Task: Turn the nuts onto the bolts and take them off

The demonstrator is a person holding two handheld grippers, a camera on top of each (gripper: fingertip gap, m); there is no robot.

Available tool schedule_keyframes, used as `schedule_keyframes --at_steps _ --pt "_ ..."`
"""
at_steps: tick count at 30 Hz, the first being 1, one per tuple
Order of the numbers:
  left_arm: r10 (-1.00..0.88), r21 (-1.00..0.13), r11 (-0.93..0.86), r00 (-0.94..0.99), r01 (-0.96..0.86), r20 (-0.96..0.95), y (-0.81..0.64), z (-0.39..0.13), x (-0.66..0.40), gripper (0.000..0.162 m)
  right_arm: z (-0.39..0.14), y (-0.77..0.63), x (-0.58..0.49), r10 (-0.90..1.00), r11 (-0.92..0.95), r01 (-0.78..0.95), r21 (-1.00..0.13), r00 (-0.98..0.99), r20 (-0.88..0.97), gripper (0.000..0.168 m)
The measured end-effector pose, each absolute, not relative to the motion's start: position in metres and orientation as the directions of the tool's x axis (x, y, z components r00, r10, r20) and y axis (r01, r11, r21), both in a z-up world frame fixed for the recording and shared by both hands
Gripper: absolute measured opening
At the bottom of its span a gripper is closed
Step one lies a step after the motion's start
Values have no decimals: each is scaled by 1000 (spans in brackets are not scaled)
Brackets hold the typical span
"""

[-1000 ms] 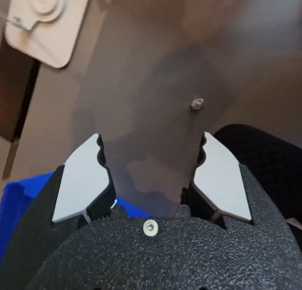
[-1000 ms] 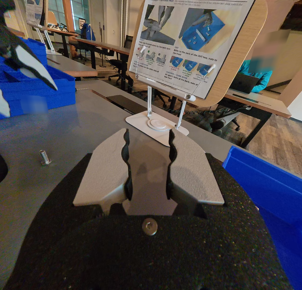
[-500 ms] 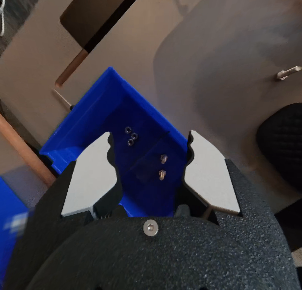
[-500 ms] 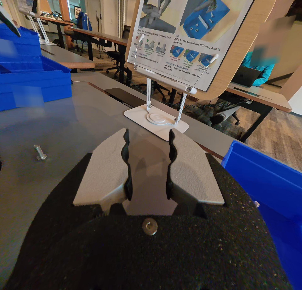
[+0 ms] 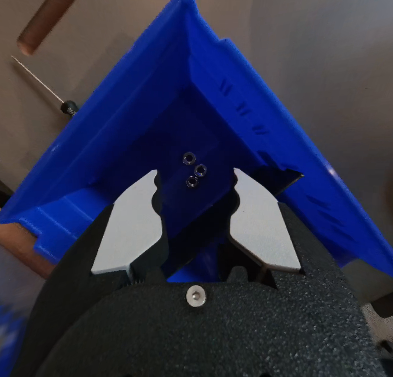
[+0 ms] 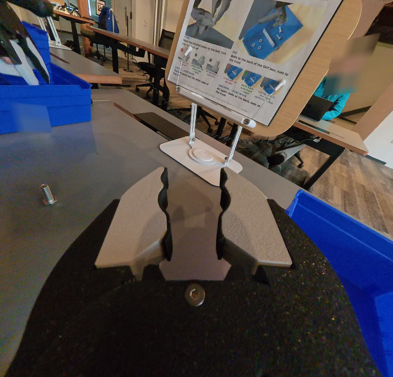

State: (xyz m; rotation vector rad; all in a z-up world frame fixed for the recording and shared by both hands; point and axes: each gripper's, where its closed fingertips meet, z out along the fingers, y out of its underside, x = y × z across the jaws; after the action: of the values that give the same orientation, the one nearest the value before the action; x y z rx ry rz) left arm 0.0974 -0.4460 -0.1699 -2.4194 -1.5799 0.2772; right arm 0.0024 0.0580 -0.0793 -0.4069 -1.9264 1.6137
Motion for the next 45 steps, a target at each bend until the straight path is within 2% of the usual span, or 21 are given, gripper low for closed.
schedule_keyframes --at_steps 6,12,23,28,33,40,45 --pt "927 -269 -364 375 892 -12 -455 -197 90 49 -77 57 4 573 219 -144 -965 -781 247 46" --pt "936 -206 -343 351 916 -1 -458 -218 89 43 -76 57 5 573 229 -156 -961 -777 262 46" --pt "939 -116 -343 340 932 -39 -462 -241 88 41 -73 60 5 579 217 -159 -963 -773 258 46" --pt "936 -114 -351 352 930 -10 -456 -243 88 20 -72 60 5 579 218 -162 -962 -772 261 47" --pt "935 -107 -351 354 930 4 -455 -243 89 18 -70 61 6 580 214 -165 -963 -772 261 47" --pt "927 -191 -372 373 908 -34 -448 -200 84 18 -70 59 8 571 211 -166 -963 -779 259 47" --pt "876 -236 -483 468 844 -118 -418 -152 81 18 -70 57 10 562 215 -173 -961 -783 266 47"
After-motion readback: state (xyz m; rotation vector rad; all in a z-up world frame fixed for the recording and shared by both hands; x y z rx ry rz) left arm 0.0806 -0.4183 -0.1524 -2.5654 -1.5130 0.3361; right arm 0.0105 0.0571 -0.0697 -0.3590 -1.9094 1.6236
